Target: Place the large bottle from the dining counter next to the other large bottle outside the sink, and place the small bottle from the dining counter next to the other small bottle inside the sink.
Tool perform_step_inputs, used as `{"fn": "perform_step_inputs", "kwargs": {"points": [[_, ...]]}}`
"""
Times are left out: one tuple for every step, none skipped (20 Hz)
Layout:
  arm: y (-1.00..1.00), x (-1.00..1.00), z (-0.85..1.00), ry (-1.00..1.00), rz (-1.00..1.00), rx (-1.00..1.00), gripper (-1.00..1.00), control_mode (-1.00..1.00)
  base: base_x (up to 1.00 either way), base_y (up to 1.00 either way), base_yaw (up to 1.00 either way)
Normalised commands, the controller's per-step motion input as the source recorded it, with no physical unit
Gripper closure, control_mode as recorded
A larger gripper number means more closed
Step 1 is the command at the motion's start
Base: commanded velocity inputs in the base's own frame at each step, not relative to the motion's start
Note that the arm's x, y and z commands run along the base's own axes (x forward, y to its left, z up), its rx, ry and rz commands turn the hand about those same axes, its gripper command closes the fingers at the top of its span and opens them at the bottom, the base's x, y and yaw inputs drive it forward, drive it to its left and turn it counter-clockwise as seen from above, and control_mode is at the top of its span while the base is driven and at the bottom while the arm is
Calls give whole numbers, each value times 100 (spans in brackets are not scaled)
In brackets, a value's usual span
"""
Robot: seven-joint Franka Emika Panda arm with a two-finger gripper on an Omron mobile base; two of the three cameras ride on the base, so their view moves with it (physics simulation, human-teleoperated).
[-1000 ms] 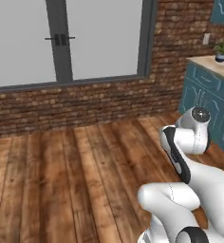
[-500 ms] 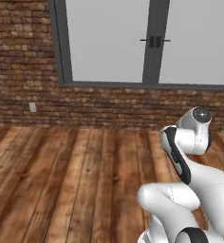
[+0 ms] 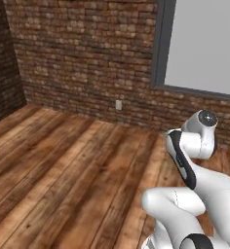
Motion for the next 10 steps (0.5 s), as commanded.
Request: {"fn": "perform_step_inputs", "kwargs": {"points": [[0, 0, 0, 0, 0, 0, -100, 100, 88, 96, 52], [0, 0, 0, 0, 0, 0, -100, 100, 93, 95, 50], [0, 0, 0, 0, 0, 0, -100, 100, 97, 96, 49], [0, 0, 0, 0, 0, 0, -100, 100, 100, 94, 48], [0, 0, 0, 0, 0, 0, -100, 100, 100, 94, 47], [0, 0, 0, 0, 0, 0, -100, 100, 100, 93, 47], [0, 0, 0, 0, 0, 0, -100, 100, 100, 91, 48], [0, 0, 0, 0, 0, 0, -100, 100, 100, 91, 48], [0, 0, 0, 0, 0, 0, -100, 100, 100, 91, 48], [0, 0, 0, 0, 0, 0, -100, 100, 100, 91, 48]]}}
